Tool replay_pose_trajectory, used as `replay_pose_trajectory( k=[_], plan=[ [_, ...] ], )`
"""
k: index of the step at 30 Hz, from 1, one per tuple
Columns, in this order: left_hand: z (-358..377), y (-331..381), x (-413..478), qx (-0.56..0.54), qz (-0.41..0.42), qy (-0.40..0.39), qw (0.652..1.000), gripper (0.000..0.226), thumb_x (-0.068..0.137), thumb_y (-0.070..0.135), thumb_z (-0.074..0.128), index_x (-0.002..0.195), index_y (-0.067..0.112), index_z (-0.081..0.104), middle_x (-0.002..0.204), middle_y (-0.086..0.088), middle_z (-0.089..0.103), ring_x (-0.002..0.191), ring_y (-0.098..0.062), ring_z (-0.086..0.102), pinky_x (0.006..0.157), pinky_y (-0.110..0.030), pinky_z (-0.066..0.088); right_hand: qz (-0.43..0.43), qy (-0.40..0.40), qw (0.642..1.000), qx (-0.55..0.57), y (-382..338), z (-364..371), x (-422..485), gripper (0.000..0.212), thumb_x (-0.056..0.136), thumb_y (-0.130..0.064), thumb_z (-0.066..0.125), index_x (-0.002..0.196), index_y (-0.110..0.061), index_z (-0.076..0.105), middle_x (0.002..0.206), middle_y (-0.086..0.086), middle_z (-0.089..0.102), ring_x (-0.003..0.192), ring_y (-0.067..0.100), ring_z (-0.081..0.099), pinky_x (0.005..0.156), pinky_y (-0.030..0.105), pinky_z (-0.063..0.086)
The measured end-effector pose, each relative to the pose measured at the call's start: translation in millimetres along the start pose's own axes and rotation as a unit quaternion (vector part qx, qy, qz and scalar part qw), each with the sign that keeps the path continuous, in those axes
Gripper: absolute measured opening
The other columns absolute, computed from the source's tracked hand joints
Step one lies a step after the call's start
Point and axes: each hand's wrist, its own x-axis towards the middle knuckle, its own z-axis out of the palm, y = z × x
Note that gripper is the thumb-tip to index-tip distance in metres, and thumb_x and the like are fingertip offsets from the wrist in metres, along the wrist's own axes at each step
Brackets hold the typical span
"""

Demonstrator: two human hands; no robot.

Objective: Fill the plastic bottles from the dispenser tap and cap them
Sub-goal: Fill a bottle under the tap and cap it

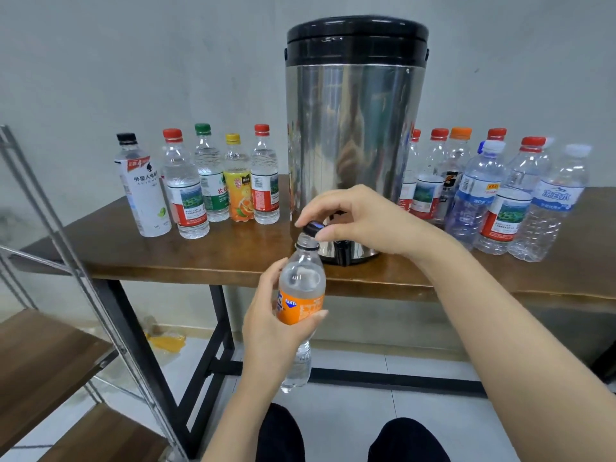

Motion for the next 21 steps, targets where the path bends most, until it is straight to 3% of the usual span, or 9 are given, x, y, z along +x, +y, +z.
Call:
replay_pose_trajectory(
  k=[4, 9, 17, 21],
  plan=[
    [-16.9, 0.7, -0.6, 0.015, 0.006, 0.013, 1.000, 0.085, 0.065, 0.017, 0.091, 0.132, 0.045, 0.047, 0.125, 0.029, 0.057, 0.111, -0.003, 0.061, 0.089, -0.038, 0.058, -0.018, -0.031, 0.999, 0.010, -11.3, 12.4, 15.9, 0.029, 0.085, -0.002, 0.071, 0.105, -0.024, 0.071, 0.105, -0.017, 0.063, 0.105, -0.003, 0.059, 0.093, 0.017, 0.049],
    [-34.1, 0.6, -2.5, 0.027, 0.009, 0.027, 0.999, 0.085, 0.066, 0.018, 0.091, 0.132, 0.047, 0.047, 0.128, 0.025, 0.057, 0.112, -0.011, 0.062, 0.089, -0.039, 0.058, -0.028, -0.038, 0.999, -0.002, -22.3, 23.1, 27.9, 0.028, 0.087, -0.003, 0.070, 0.109, -0.019, 0.072, 0.112, -0.007, 0.067, 0.109, 0.007, 0.060, 0.098, 0.028, 0.050],
    [-49.3, -1.3, -4.5, 0.039, 0.009, 0.031, 0.999, 0.085, 0.066, 0.020, 0.091, 0.133, 0.047, 0.046, 0.130, 0.022, 0.056, 0.112, -0.018, 0.062, 0.087, -0.043, 0.059, -0.020, -0.049, 0.998, -0.027, -32.1, 34.1, 40.2, 0.023, 0.087, -0.017, 0.072, 0.109, -0.022, 0.072, 0.098, -0.021, 0.062, 0.102, 0.006, 0.061, 0.096, 0.033, 0.052],
    [-53.0, -3.2, -5.1, 0.043, 0.008, 0.038, 0.998, 0.087, 0.059, 0.033, 0.089, 0.135, 0.045, 0.046, 0.131, 0.019, 0.057, 0.114, -0.019, 0.062, 0.088, -0.044, 0.058, -0.018, -0.050, 0.998, -0.039, -34.0, 38.4, 44.8, 0.020, 0.085, -0.023, 0.074, 0.105, -0.024, 0.073, 0.092, -0.023, 0.061, 0.094, 0.003, 0.060, 0.092, 0.030, 0.053]
  ],
)
